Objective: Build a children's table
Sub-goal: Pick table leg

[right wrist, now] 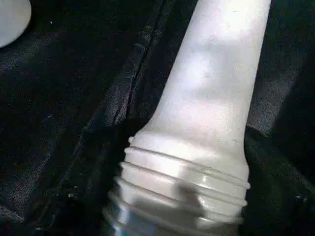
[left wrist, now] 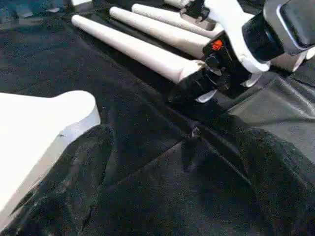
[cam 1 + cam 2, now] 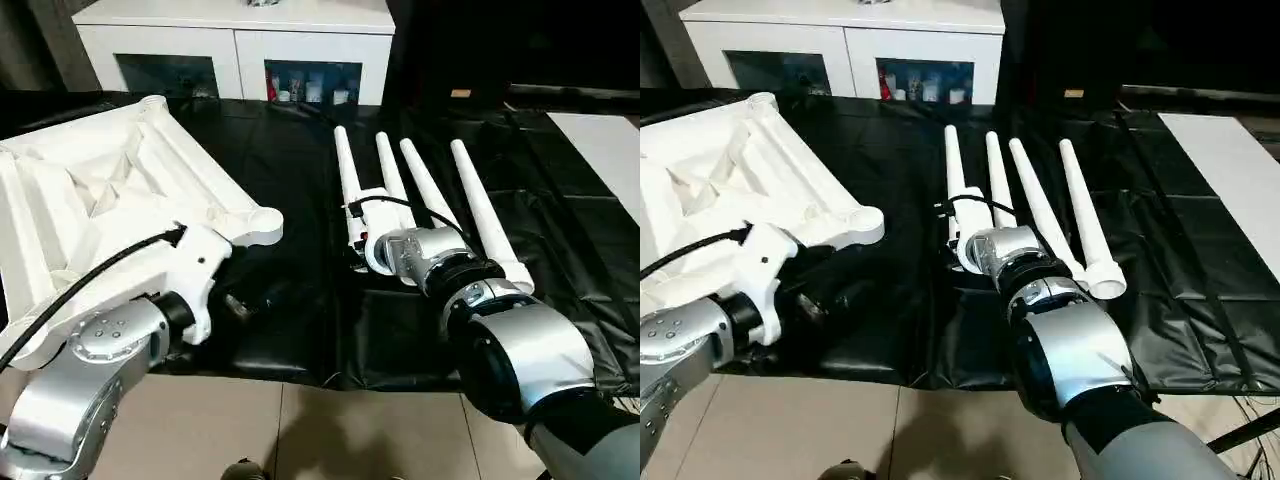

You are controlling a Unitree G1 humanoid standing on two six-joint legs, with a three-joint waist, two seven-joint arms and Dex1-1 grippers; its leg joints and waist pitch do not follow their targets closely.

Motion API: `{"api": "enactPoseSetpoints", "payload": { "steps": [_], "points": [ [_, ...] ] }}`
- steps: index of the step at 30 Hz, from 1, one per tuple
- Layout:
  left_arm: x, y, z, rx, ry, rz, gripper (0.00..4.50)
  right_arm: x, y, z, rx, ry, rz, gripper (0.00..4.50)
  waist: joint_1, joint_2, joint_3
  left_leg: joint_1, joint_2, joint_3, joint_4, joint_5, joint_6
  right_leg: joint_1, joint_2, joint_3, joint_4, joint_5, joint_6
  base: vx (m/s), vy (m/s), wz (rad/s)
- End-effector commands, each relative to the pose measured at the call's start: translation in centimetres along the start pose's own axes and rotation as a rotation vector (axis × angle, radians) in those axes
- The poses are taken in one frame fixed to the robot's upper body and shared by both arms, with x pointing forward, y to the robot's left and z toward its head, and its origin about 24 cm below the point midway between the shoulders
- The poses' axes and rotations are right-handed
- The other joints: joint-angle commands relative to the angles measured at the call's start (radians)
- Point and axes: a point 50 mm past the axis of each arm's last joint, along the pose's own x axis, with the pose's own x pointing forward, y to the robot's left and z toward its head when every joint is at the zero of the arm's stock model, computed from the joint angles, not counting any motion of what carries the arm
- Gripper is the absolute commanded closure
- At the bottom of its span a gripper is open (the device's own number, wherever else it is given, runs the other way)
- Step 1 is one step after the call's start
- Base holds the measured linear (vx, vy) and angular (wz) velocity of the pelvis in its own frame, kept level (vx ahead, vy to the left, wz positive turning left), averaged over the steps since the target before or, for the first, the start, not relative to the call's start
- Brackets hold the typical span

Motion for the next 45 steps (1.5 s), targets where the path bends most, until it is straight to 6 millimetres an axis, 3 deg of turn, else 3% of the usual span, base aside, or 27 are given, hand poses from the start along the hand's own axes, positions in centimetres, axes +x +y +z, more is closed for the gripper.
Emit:
{"api": "enactPoseSetpoints", "payload": {
  "steps": [1, 10, 19, 23, 26, 30, 31, 32, 33, 34, 36, 38, 39, 40, 45],
  "points": [
    [0.1, 0.3, 0.0, -0.002, 0.008, 0.029, 0.0, -0.1, -0.3, -0.3, 0.023, 0.022, 0.006, 1.42, -0.005, 0.007, -0.075, 0.002, 0.009, 0.008, -0.06, -0.161, -0.007, 0.07, -0.083, 0.066, -0.098, -0.184, -0.092, 0.0, 0.0, 0.0],
    [0.3, 1.8, 0.9, -0.03, -0.046, 0.153, 0.0, -0.2, -0.7, 0.5, 0.097, -0.105, 0.059, 1.42, -0.003, 0.002, -0.078, 0.0, 0.008, 0.011, -0.055, -0.138, 0.001, 0.073, -0.083, 0.066, -0.097, -0.148, -0.091, 0.0, 0.0, 0.0],
    [1.4, 2.0, 1.7, -0.096, -0.118, 0.219, 0.0, -0.8, -1.0, 1.9, 0.169, -0.287, 0.222, 1.44, -0.003, -0.001, -0.082, -0.002, 0.009, 0.012, -0.051, -0.135, 0.028, 0.078, -0.084, 0.065, -0.095, -0.117, -0.121, 0.0, 0.0, 0.0],
    [2.5, 1.8, 3.7, -0.227, -0.253, 0.214, 0.0, -2.4, -1.2, 4.0, 0.27, -0.481, 0.429, 1.44, 0.004, -0.004, -0.083, 0.003, 0.011, 0.016, -0.047, -0.139, 0.044, 0.075, -0.084, 0.065, -0.099, -0.116, -0.13, 0.0, 0.0, 0.0],
    [3.1, 1.7, 5.0, -0.366, -0.344, 0.185, 0.0, -3.2, -1.1, 4.3, 0.277, -0.549, 0.575, 1.44, 0.002, -0.016, -0.081, -0.006, 0.01, 0.015, -0.048, -0.129, 0.056, 0.081, -0.085, 0.062, -0.101, -0.127, -0.132, 0.0, 0.0, 0.0],
    [3.7, 1.6, 6.5, -0.54, -0.455, 0.114, 0.0, -4.4, -1.1, 4.0, 0.3, -0.605, 0.736, 1.44, 0.004, -0.021, -0.081, -0.005, 0.011, 0.014, -0.049, -0.122, 0.063, 0.081, -0.083, 0.06, -0.103, -0.146, -0.127, 0.0, 0.0, 0.0],
    [3.9, 1.7, 7.1, -0.601, -0.488, 0.091, 0.0, -4.9, -1.2, 3.8, 0.309, -0.626, 0.797, 1.44, 0.009, -0.021, -0.08, -0.004, 0.004, 0.019, -0.044, -0.115, 0.067, 0.084, -0.079, 0.062, -0.11, -0.142, -0.113, 0.0, 0.0, 0.0],
    [4.2, 1.9, 8.1, -0.692, -0.538, 0.052, 0.0, -5.9, -1.2, 3.3, 0.309, -0.654, 0.894, 1.44, 0.012, -0.018, -0.083, 0.005, 0.015, 0.014, -0.049, -0.12, 0.071, 0.078, -0.08, 0.06, -0.108, -0.129, -0.125, 0.0, 0.0, 0.0],
    [4.2, 1.9, 8.2, -0.702, -0.544, 0.047, 0.0, -6.0, -1.2, 3.3, 0.306, -0.657, 0.905, 1.44, 0.011, -0.019, -0.081, 0.0, 0.011, 0.015, -0.049, -0.112, 0.074, 0.084, -0.076, 0.059, -0.109, -0.117, -0.121, 0.0, 0.0, 0.0],
    [4.3, 2.0, 8.6, -0.734, -0.562, 0.032, 0.0, -6.4, -1.1, 3.0, 0.294, -0.664, 0.937, 1.44, 0.018, -0.019, -0.084, 0.005, 0.019, 0.011, -0.052, -0.113, 0.073, 0.084, -0.081, 0.056, -0.111, -0.116, -0.122, 0.0, 0.0, 0.0],
    [4.3, 2.5, 9.4, -0.797, -0.602, 0.005, 0.0, -7.3, -0.8, 2.3, 0.255, -0.665, 1.005, 1.45, 0.019, -0.021, -0.083, 0.005, 0.019, 0.009, -0.056, -0.127, 0.062, 0.086, -0.084, 0.052, -0.115, -0.143, -0.121, 0.0, 0.0, 0.0],
    [4.3, 2.9, 9.9, -0.852, -0.623, -0.022, 0.0, -8.1, -0.5, 1.7, 0.228, -0.666, 1.059, 1.45, 0.018, -0.015, -0.086, 0.004, 0.017, 0.007, -0.056, -0.114, 0.053, 0.09, -0.083, 0.052, -0.116, -0.141, -0.11, 0.0, 0.0, 0.0],
    [4.3, 2.9, 10.0, -0.864, -0.621, -0.034, 0.0, -8.3, -0.3, 1.6, 0.214, -0.669, 1.073, 1.45, 0.021, -0.014, -0.087, 0.011, 0.02, 0.008, -0.057, -0.122, 0.054, 0.085, -0.084, 0.052, -0.119, -0.142, -0.108, 0.0, 0.0, 0.0],
    [4.5, 3.0, 10.1, -0.881, -0.608, -0.051, 0.0, -8.9, -0.1, 1.3, 0.193, -0.669, 1.1, 1.45, 0.019, -0.008, -0.085, 0.008, 0.02, 0.006, -0.059, -0.128, 0.052, 0.087, -0.084, 0.051, -0.121, -0.148, -0.107, 0.0, 0.0, 0.0],
    [5.3, 2.9, 10.0, -0.902, -0.532, -0.071, 0.0, -10.3, 0.6, 0.7, 0.135, -0.67, 1.152, 1.45, 0.027, -0.006, -0.082, 0.012, 0.018, 0.006, -0.062, -0.152, 0.037, 0.083, -0.084, 0.052, -0.132, -0.196, -0.077, 0.0, 0.0, 0.0]
  ]
}}
